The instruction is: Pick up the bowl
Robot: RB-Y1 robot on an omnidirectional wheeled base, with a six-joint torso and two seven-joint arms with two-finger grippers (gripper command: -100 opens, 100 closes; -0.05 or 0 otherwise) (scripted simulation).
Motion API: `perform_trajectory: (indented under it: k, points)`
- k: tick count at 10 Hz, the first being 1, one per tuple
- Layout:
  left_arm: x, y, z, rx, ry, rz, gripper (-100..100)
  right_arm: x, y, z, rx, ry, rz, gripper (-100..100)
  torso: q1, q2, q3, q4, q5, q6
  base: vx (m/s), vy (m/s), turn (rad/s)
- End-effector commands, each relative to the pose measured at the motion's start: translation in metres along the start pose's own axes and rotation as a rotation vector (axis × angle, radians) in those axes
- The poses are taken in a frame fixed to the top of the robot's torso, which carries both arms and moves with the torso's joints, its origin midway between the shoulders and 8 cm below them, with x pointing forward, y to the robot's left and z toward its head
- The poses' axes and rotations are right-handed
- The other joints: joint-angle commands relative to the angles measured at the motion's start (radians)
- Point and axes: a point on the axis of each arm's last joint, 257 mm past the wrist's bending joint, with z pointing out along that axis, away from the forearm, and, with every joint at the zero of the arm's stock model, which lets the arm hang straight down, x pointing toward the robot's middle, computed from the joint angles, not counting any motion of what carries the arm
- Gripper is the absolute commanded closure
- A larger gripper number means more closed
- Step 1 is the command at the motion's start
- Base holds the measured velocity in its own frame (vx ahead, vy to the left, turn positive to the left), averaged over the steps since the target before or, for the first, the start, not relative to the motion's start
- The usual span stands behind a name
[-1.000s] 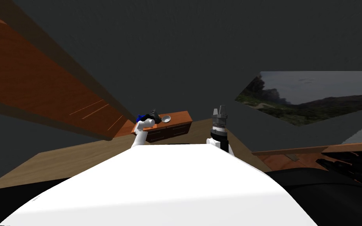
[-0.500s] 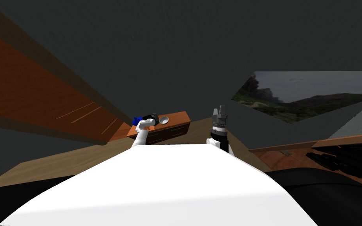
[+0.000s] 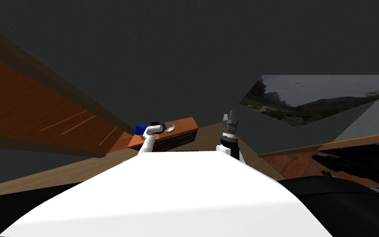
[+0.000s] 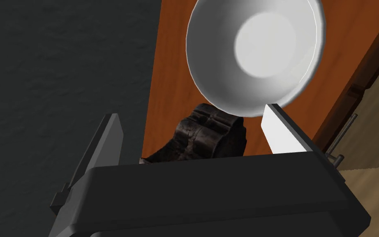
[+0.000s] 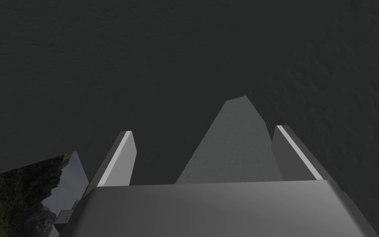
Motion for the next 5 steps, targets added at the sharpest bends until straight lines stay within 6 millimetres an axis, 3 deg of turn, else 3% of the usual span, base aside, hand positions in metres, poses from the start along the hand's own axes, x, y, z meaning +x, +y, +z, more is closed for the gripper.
perform_trajectory:
  k: [1, 2, 5]
  points:
    - [-0.014, 0.022, 0.006, -0.075, -0.042, 0.003, -100, 0.0, 0.0, 0.0, 0.0, 0.0, 0.0, 0, 0.0, 0.0, 0.0, 0.0, 0.0, 0.0, 0.089, -0.03, -0.102]
    - [-0.016, 0.025, 0.007, -0.083, -0.045, 0.003, -100, 0.0, 0.0, 0.0, 0.0, 0.0, 0.0, 0, 0.0, -0.001, -0.001, 0.0, 0.0, 0.0, 0.069, -0.022, -0.044]
    - [-0.049, 0.069, 0.012, -0.224, -0.13, 0.013, -100, 0.0, 0.0, 0.0, 0.0, 0.0, 0.0, 0, 0.001, -0.001, 0.0, 0.0, 0.0, 0.0, 0.076, -0.02, -0.098]
